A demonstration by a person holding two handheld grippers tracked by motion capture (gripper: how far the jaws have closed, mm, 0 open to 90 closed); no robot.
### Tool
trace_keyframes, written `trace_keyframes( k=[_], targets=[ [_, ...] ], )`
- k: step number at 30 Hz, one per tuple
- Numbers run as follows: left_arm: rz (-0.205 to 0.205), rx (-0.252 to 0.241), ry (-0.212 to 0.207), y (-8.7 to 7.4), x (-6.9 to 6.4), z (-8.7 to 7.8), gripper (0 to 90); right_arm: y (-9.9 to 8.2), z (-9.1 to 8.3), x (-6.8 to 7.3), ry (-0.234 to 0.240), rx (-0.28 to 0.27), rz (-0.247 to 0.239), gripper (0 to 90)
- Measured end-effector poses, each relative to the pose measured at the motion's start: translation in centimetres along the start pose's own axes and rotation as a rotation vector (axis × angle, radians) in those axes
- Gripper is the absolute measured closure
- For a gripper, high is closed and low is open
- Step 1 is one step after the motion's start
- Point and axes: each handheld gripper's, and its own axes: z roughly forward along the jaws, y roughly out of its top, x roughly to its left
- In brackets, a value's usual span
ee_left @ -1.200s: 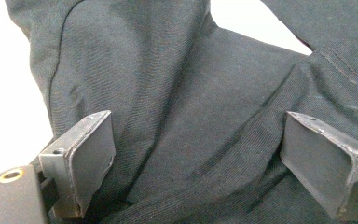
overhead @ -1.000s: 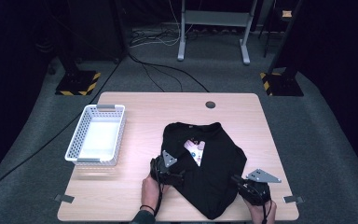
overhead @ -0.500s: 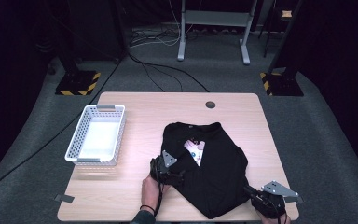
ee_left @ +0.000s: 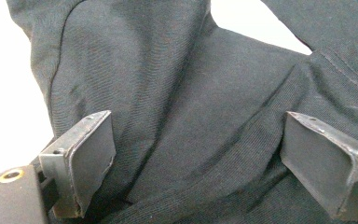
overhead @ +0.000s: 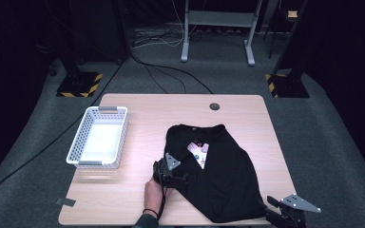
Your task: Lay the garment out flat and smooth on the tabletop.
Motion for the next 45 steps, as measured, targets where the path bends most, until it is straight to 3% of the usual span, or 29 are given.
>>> trace_keyframes(
  k=[6, 11, 12, 15, 17, 23, 28, 33, 35, 37, 40, 43, 45],
  targets=[
    [0.0, 0.0, 0.0, 0.0, 0.0, 0.0, 10.7, 1.2, 0.8, -1.5, 0.022, -0.007, 0.002, 31.1],
    [-0.001, 0.0, -0.002, 0.0, 0.0, 0.0, 10.7, 2.9, 4.5, -2.8, 0.013, 0.031, -0.064, 23.0],
    [-0.001, 0.001, -0.002, 0.0, 0.0, 0.0, 10.7, 3.4, 5.5, -3.3, -0.006, 0.037, -0.074, 21.0],
    [-0.002, -0.001, -0.005, 0.0, 0.1, 0.0, 10.7, 4.3, 7.6, -4.1, -0.015, 0.056, -0.083, 18.0],
    [0.007, -0.001, -0.01, 0.0, 0.2, 0.1, 10.7, 4.8, 8.7, -4.1, -0.054, 0.091, -0.115, 14.4],
    [0.025, 0.0, -0.033, 0.1, 1.2, 0.1, 10.9, 5.0, 9.2, -4.2, -0.038, 0.088, -0.109, 13.2],
    [0.025, -0.002, -0.034, 0.2, 1.6, 0.3, 10.9, 4.6, 8.9, -3.5, -0.058, 0.074, -0.102, 15.1],
    [0.032, -0.004, -0.031, 0.1, 1.6, 0.2, 10.9, 4.9, 9.2, -3.9, -0.021, 0.076, -0.111, 13.8],
    [0.032, -0.015, -0.029, 0.0, 1.5, -0.1, 10.8, 5.0, 9.1, -4.2, -0.025, 0.054, -0.089, 10.9],
    [0.02, -0.027, -0.062, -0.2, 1.6, -0.4, 9.2, 5.1, 9.1, -4.6, -0.012, 0.035, -0.064, 9.0],
    [0.004, -0.037, -0.084, -0.7, 1.9, -1.0, 8.7, 5.4, 9.5, -4.8, -0.024, 0.05, -0.067, 7.4],
    [-0.01, -0.056, -0.075, -0.8, 1.4, -1.9, 8.4, 5.6, 9.9, -4.8, -0.038, 0.079, -0.076, 7.5],
    [0.004, -0.074, -0.063, -0.4, 0.7, -2.6, 8.3, 5.5, 9.8, -4.8, -0.046, 0.071, -0.07, 8.0]
  ],
)
